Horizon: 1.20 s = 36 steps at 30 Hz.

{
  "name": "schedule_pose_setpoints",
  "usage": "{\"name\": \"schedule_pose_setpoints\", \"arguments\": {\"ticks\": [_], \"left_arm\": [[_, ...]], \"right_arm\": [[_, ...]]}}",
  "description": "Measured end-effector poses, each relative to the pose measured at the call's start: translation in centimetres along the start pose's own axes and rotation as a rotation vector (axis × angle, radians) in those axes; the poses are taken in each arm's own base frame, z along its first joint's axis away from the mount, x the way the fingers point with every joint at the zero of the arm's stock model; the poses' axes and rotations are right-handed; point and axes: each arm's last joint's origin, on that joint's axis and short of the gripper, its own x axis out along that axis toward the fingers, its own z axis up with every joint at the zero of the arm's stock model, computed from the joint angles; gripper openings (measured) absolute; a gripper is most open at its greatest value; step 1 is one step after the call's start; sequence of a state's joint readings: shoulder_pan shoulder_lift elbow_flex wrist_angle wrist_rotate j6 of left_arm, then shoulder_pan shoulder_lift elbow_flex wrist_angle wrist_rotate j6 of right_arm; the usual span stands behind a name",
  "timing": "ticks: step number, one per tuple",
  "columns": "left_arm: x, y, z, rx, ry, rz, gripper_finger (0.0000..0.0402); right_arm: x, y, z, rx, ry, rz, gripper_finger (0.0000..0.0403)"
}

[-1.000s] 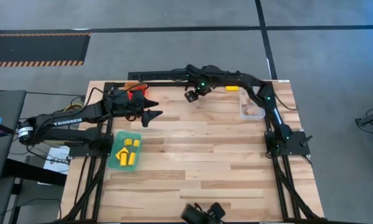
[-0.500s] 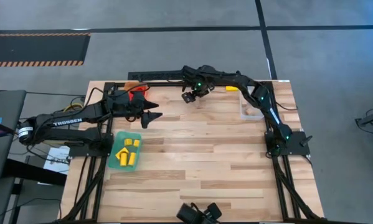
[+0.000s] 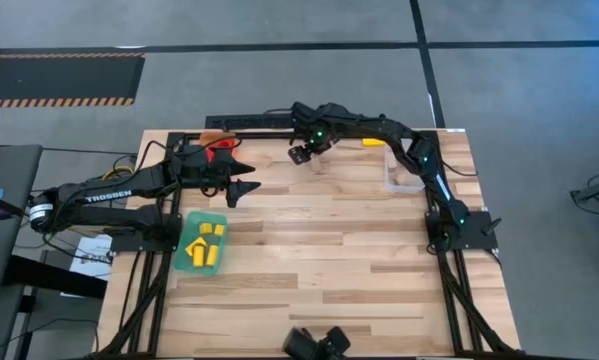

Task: Sort & place blocks by color
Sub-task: Put the brown wooden block into the white bin

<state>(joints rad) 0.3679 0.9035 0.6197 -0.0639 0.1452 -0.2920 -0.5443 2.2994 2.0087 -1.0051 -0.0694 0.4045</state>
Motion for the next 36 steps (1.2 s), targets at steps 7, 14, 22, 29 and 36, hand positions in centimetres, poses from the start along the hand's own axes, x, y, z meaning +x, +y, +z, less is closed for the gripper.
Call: {"name": "schedule_pose_setpoints", "arguments": {"ticks": [7,14,22,29,36], "left_arm": [[0.0,0.1,-0.2,0.008,0.018,0.005,0.0286],[0.0,0.2,-0.6,0.001,0.062,0.016,0.0286],[0.0,0.2,-0.6,0.001,0.057,0.015,0.0286],[0.0,0.2,-0.6,-0.017,0.057,0.016,0.0286],[0.0,0.2,-0.6,-0.018,0.057,0.016,0.0286]], "right_arm": [[-0.1,-0.7,0.6,0.002,0.023,0.136,0.0252],[-0.3,-2.4,1.2,0.003,0.039,0.188,0.0162],[0.1,-3.7,1.6,-0.013,0.061,0.239,0.0013],[0.9,-5.8,1.6,0.011,0.087,0.334,0.0005],[2.8,-8.1,0.9,0.07,0.134,0.431,0.0003]]}}
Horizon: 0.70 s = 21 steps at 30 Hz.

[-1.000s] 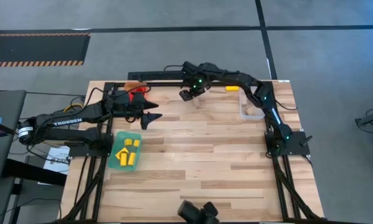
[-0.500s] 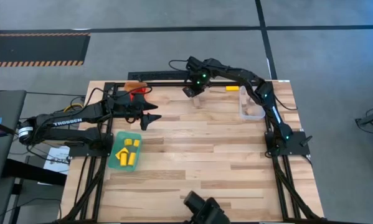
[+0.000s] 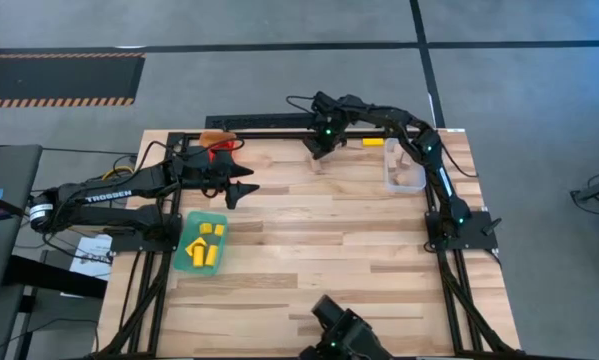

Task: Sort & place blocks by color
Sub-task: Put the brown wooden block into the white bin

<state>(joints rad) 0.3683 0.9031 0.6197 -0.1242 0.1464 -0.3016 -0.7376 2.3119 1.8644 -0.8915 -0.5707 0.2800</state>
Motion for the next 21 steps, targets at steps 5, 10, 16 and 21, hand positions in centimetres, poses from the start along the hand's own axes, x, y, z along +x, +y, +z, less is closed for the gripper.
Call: {"name": "schedule_pose_setpoints", "arguments": {"ticks": [5,10,16,21], "left_arm": [[0.0,0.1,0.0,-0.001,-0.006,0.02,0.0286],[0.0,0.1,0.0,-0.006,-0.006,0.02,0.0286],[0.0,0.1,0.0,-0.027,-0.007,0.019,0.0286],[0.0,0.0,-0.1,-0.052,0.012,-0.01,0.0286]], "right_arm": [[0.7,-0.8,-0.4,0.017,0.013,0.006,0.0003],[1.4,-1.0,-1.0,0.026,0.035,0.007,0.0002],[1.7,-1.2,-1.6,0.042,0.077,-0.031,0.0002],[1.7,-0.3,-3.2,-0.003,0.18,-0.112,0.0002]]}}
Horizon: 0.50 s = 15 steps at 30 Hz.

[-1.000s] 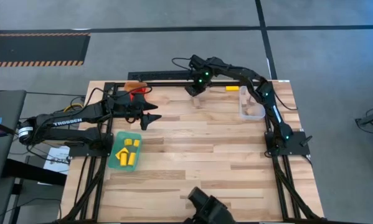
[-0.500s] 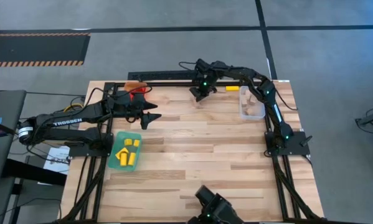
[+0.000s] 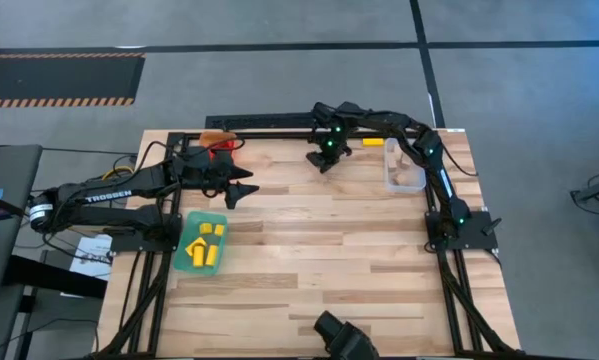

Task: Sort & place blocks by color
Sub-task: Put the brown wooden block into the white bin

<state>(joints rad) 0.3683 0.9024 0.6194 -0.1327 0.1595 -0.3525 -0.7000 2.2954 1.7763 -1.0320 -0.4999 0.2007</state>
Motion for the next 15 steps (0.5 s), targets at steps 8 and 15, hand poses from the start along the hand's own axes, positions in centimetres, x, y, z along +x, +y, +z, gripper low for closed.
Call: {"name": "schedule_pose_setpoints", "arguments": {"ticks": [8,15], "left_arm": [[0.0,0.2,-0.6,-0.013,0.061,0.007,0.0286],[0.0,0.1,-0.5,-0.006,0.057,0.005,0.0286]], "right_arm": [[-1.4,1.5,-3.4,-0.076,-0.042,-0.114,0.0002],[-2.5,0.6,-9.3,-0.128,-0.294,-0.047,0.0002]]}}
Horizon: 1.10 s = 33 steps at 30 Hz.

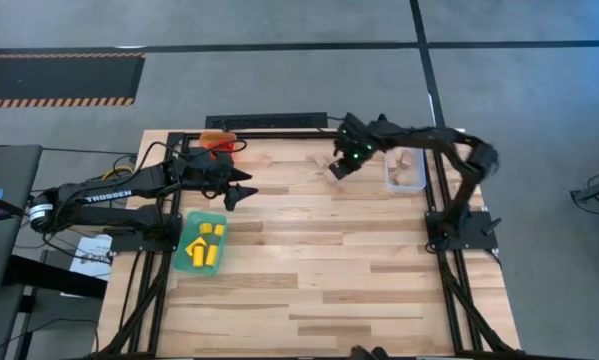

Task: Sort & place blocks by color
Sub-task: Put the brown wooden block into the white bin

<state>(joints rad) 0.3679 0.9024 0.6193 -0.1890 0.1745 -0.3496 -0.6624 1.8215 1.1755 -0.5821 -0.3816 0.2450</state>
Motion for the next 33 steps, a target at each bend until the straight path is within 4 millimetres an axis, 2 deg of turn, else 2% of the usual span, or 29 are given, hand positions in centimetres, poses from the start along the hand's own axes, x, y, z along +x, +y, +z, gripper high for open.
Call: {"name": "schedule_pose_setpoints", "arguments": {"ticks": [4,8,12,19,22,27,33], "left_arm": [[0.0,0.0,0.1,0.02,-0.018,0.012,0.0286],[0.0,-0.1,0.5,0.032,-0.061,0.003,0.0286],[0.0,-0.2,0.9,0.037,-0.093,-0.008,0.0286],[0.0,-0.2,0.8,0.011,-0.091,-0.01,0.0286],[0.0,-0.2,0.8,0.011,-0.091,-0.01,0.0286],[0.0,-0.2,0.8,0.006,-0.09,-0.011,0.0286],[0.0,-0.2,0.8,0.004,-0.09,-0.011,0.0286]], "right_arm": [[-0.9,0.8,-1.5,0.032,-0.208,-0.043,0.0014],[-0.6,1.9,-1.2,-0.006,-0.308,-0.055,0.0042],[0.7,2.2,-0.6,-0.001,-0.27,-0.119,0.009],[3.3,2.0,0.4,0.005,-0.158,-0.185,0.0213],[4.1,2.0,0.6,0.014,-0.152,-0.226,0.0249],[5.4,2.6,0.1,-0.009,-0.144,-0.285,0.0258],[7.3,4.6,-1.6,-0.096,-0.126,-0.456,0.024]]}}
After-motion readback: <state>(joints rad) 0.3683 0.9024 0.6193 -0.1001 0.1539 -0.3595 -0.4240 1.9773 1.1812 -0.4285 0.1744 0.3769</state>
